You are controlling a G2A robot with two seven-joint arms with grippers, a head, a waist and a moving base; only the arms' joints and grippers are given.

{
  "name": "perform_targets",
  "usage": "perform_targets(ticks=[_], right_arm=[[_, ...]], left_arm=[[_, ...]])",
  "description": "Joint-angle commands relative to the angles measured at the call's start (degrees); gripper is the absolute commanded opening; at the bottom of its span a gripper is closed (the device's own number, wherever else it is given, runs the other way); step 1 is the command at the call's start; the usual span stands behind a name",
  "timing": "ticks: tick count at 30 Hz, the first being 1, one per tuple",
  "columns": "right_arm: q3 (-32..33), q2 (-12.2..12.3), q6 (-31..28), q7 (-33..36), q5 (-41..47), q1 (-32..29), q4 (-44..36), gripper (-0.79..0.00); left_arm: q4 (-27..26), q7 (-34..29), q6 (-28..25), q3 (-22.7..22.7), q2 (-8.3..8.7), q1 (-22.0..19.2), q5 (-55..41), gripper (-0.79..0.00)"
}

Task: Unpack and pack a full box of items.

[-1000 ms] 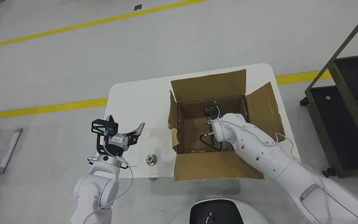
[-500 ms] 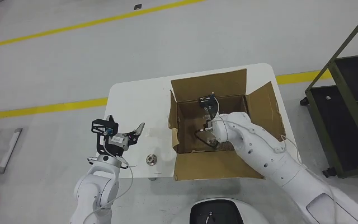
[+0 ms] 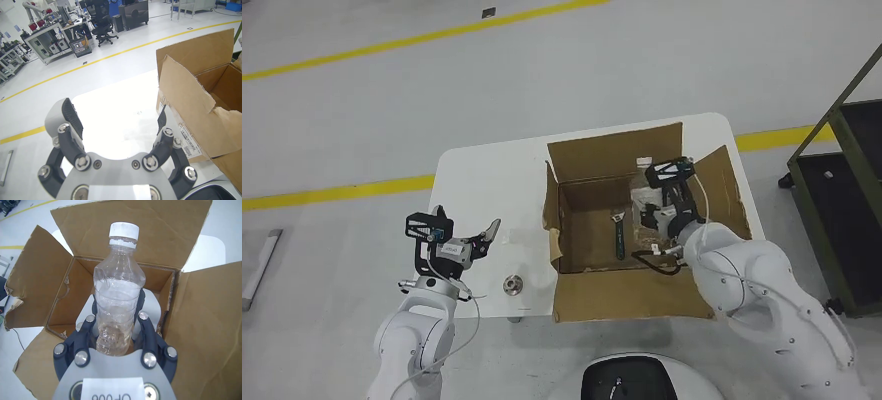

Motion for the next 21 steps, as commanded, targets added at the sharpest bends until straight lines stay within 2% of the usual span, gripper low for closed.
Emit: perform_targets(ticks=[1,8,11,15,21], right_arm=[[-0.1,0.0,0.0,0.1,0.0,0.1,0.1,-0.785],[-0.1,0.0,0.0,0.1,0.0,0.1,0.1,-0.785],[1.0,0.1,-1.8,-2.7,-0.6,-0.4,-2.5,-0.785],[6.9,0.6,-2.0,-2.7,-0.5,-1.4,-10.8,-0.785],[20.9,1.6,-4.0,-0.5,0.2,-6.8,-20.4,-0.785]], left_arm=[[0.0,0.0,0.0,0.0,0.0,0.0,0.0,0.0],[0.0,0.0,0.0,0.0,0.0,0.0,0.0,0.0],[0.0,0.0,0.0,0.0,0.0,0.0,0.0,0.0],[0.0,0.0,0.0,0.0,0.0,0.0,0.0,0.0],[0.0,0.0,0.0,0.0,0.0,0.0,0.0,0.0]])
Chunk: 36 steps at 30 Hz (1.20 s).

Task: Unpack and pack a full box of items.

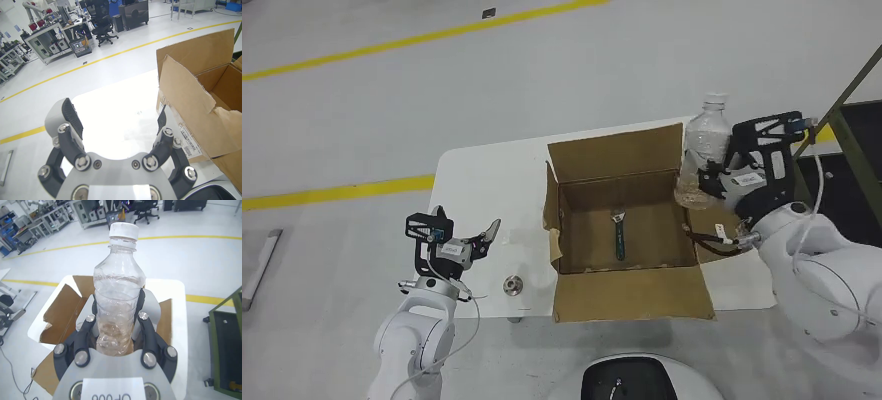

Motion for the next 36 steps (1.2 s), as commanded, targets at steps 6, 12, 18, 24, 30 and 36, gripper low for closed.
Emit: perform_targets(ticks=[6,12,18,24,30,36], right_arm=[[16.3,0.9,-3.3,5.0,0.2,-7.8,-0.3,-0.785],[22.5,1.1,-6.3,8.8,1.7,-17.9,0.0,-0.785],[19.5,1.0,-9.3,7.0,0.6,-23.2,5.1,-0.785],[14.0,1.0,-9.8,4.6,-2.7,-23.0,11.6,-0.785],[9.8,1.0,-9.3,4.1,-5.1,-19.6,17.5,-0.785],[6.8,0.8,-8.7,4.7,-5.6,-15.9,22.5,-0.785]], left_arm=[[0.0,0.0,0.0,0.0,0.0,0.0,0.0,0.0],[0.0,0.0,0.0,0.0,0.0,0.0,0.0,0.0],[0.0,0.0,0.0,0.0,0.0,0.0,0.0,0.0],[0.0,0.0,0.0,0.0,0.0,0.0,0.0,0.0],[0.0,0.0,0.0,0.0,0.0,0.0,0.0,0.0],[0.0,0.0,0.0,0.0,0.0,0.0,0.0,0.0]])
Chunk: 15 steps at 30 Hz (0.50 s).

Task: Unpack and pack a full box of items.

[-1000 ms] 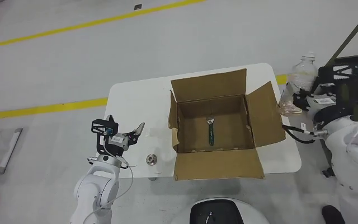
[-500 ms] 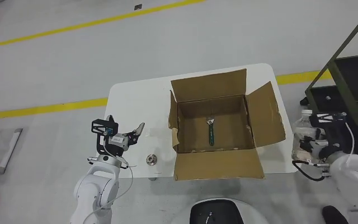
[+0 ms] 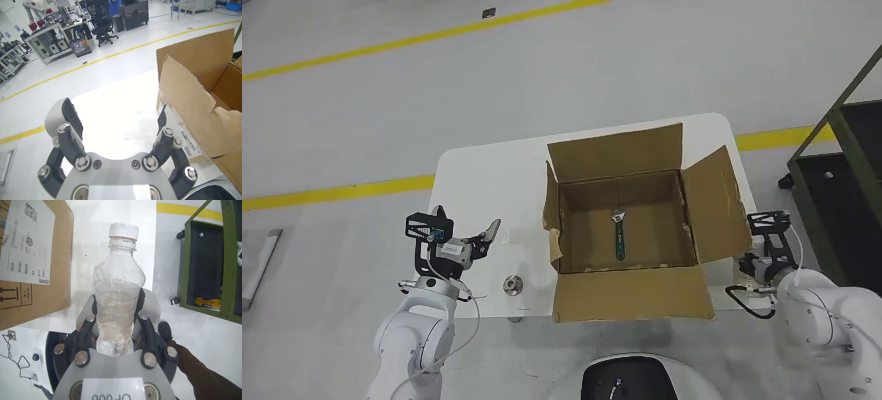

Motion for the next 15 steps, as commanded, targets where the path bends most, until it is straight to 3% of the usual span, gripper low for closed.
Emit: perform_targets(ticks=[1,8,12,13,15], right_arm=[[-0.7,0.0,0.1,0.1,-0.2,1.0,1.5,-0.785],[-2.9,-0.1,0.3,1.1,-1.4,4.1,5.7,-0.785],[-3.8,-0.1,0.6,1.5,-1.8,5.1,7.0,-0.693],[-3.9,-0.1,0.7,1.6,-1.8,5.3,7.4,-0.628],[-4.2,-0.1,0.8,1.6,-2.0,5.6,7.8,-0.613]], left_arm=[[0.0,0.0,0.0,0.0,0.0,0.0,0.0,0.0],[0.0,0.0,0.0,0.0,0.0,0.0,0.0,0.0],[0.0,0.0,0.0,0.0,0.0,0.0,0.0,0.0],[0.0,0.0,0.0,0.0,0.0,0.0,0.0,0.0],[0.0,0.0,0.0,0.0,0.0,0.0,0.0,0.0]])
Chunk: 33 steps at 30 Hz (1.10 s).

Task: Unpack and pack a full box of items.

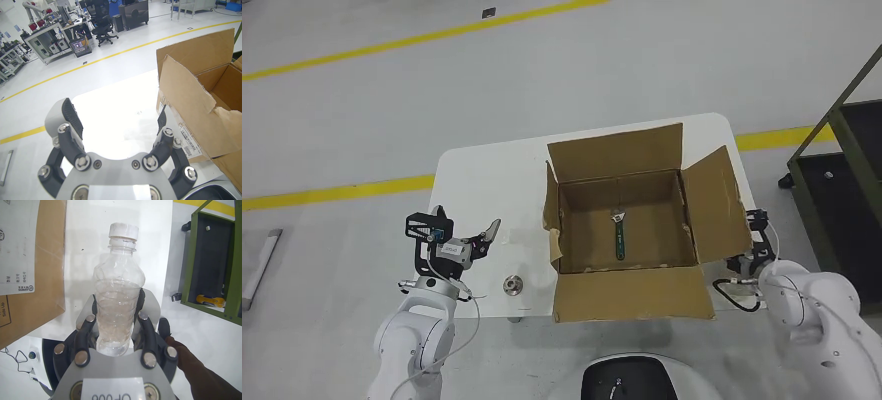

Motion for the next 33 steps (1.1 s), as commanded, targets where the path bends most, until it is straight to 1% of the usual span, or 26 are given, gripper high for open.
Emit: perform_targets(ticks=[1,2,3,7,8,9,10,11,13,14,15,22,24,27,28,29,30,31,33], right_arm=[[-0.3,0.0,-0.1,0.0,-0.2,0.2,0.3,-0.597],[-0.4,0.0,0.0,0.1,-0.3,0.3,0.5,-0.566],[-0.5,0.0,-0.1,0.3,-0.4,0.3,0.7,-0.468],[-0.9,0.0,0.3,0.6,-1.2,0.6,1.0,-0.431],[-0.9,0.0,0.4,0.7,-1.2,0.7,1.0,-0.397],[-0.9,0.0,0.4,0.8,-1.4,0.7,1.0,-0.179],[-0.8,0.1,0.4,0.9,-1.4,0.8,1.0,-0.154],[-0.7,0.1,0.3,0.9,-1.4,0.8,0.9,-0.185],[-0.4,0.1,0.4,1.0,-1.3,0.8,0.9,-0.142],[-0.3,0.1,0.4,1.1,-1.4,0.7,0.8,-0.089],[-0.1,0.2,0.5,1.2,-1.4,0.7,0.5,0.0],[1.9,0.3,0.8,1.7,-0.8,-0.2,-2.9,0.0],[3.2,0.4,1.4,1.8,-0.5,-0.8,-5.1,0.0],[6.8,0.5,3.2,1.8,1.6,-2.4,-11.1,0.0],[8.4,0.5,4.1,1.3,2.5,-2.9,-13.6,-0.003],[10.2,0.5,4.9,0.6,3.7,-3.7,-15.8,-0.077],[12.3,0.4,6.8,-1.0,5.0,-4.3,-18.1,-0.175],[13.8,0.4,7.7,-2.1,6.1,-5.1,-19.8,-0.419],[16.3,0.3,8.8,-4.5,7.9,-6.3,-23.7,-0.603]], left_arm=[[0.0,0.0,0.0,0.0,0.0,0.0,0.0,0.0],[0.0,0.0,0.0,0.0,0.0,0.0,0.0,0.0],[0.0,0.0,0.0,0.0,0.0,0.0,0.0,0.0],[0.0,0.0,0.0,0.0,0.0,0.0,0.0,0.0],[0.0,0.0,0.0,0.0,0.0,0.0,0.0,0.0],[0.0,0.0,0.0,0.0,0.0,0.0,0.0,0.0],[0.0,0.0,0.0,0.0,0.0,0.0,0.0,0.0],[0.0,0.0,0.0,0.0,0.0,0.0,0.0,0.0],[0.0,0.0,0.0,0.0,0.0,0.0,0.0,0.0],[0.0,0.0,0.0,0.0,0.0,0.0,0.0,0.0],[0.0,0.0,0.0,0.0,0.0,0.0,0.0,0.0],[0.0,0.0,0.0,0.0,0.0,0.0,0.0,0.0],[0.0,0.0,0.0,0.0,0.0,0.0,0.0,0.0],[0.0,0.0,0.0,0.0,0.0,0.0,0.0,0.0],[0.0,0.0,0.0,0.0,0.0,0.0,0.0,0.0],[0.0,0.0,0.0,0.0,0.0,0.0,0.0,0.0],[0.0,0.0,0.0,0.0,0.0,0.0,0.0,0.0],[0.0,0.0,0.0,0.0,0.0,0.0,0.0,0.0],[0.0,0.0,0.0,0.0,0.0,0.0,0.0,0.0]])
